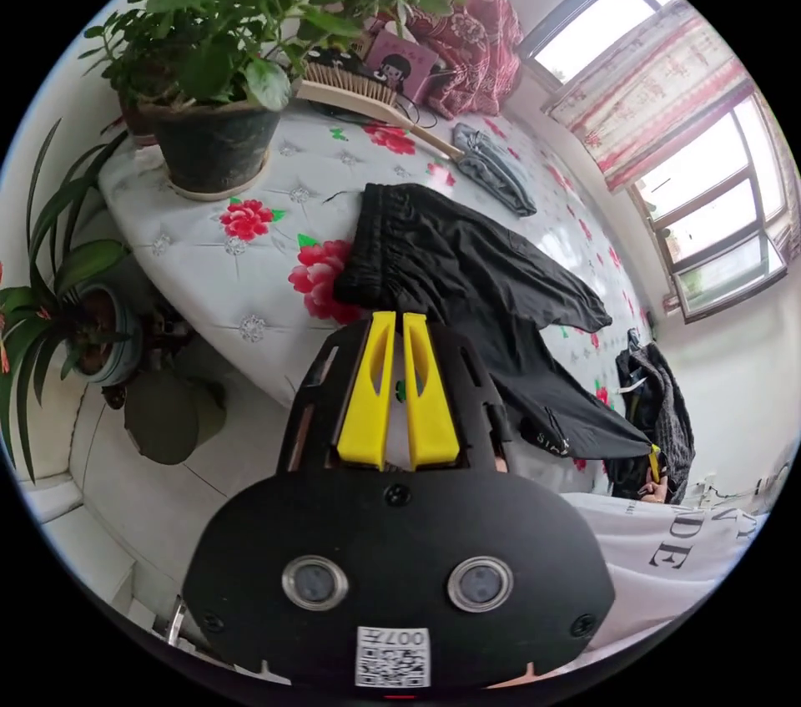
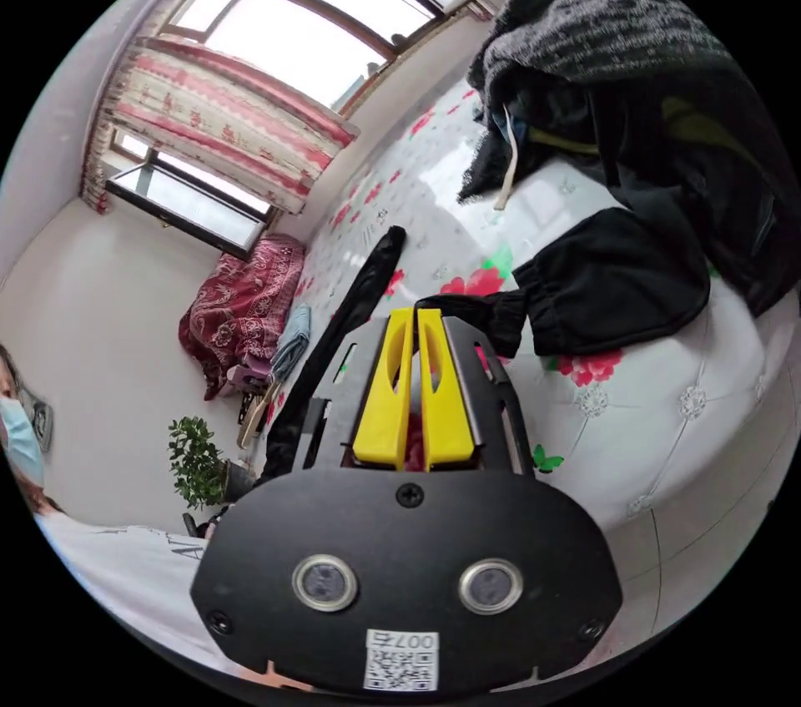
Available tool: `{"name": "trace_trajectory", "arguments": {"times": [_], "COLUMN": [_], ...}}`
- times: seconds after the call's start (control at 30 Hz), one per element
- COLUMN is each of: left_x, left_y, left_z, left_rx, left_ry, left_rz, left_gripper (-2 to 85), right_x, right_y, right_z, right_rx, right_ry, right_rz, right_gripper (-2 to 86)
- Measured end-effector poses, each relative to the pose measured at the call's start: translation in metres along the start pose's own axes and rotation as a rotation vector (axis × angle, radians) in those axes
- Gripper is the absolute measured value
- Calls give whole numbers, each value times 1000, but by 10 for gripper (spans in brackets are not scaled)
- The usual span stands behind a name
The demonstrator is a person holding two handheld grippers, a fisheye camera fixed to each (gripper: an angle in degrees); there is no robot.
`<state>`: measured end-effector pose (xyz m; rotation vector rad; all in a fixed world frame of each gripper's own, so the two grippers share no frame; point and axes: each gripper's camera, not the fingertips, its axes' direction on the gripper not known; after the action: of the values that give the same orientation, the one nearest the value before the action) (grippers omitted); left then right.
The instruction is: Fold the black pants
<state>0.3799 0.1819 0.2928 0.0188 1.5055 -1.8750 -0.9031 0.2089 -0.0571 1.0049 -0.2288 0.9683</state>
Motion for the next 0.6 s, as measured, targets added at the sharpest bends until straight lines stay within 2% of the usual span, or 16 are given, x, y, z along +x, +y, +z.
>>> {"name": "trace_trajectory", "arguments": {"times": [0.07, 0.17, 0.27, 0.6], "left_x": [-5, -24, -38, -20], "left_y": [8, 23, 28, -35], "left_z": [-23, -42, -39, 2], "left_rx": [32, 51, 25, 43], "left_ry": [15, 19, 13, 22], "left_rz": [1, -58, -100, -122], "left_gripper": [-8, -8, -8, -7], "right_x": [-6, 4, 5, -105], "right_y": [6, 22, 32, -30], "right_z": [-13, -11, -15, 45], "right_rx": [11, -49, 17, 125], "right_ry": [20, 36, -21, 73], "right_rz": [-45, 8, 56, -64], "right_gripper": [-2, -2, -3, -2]}}
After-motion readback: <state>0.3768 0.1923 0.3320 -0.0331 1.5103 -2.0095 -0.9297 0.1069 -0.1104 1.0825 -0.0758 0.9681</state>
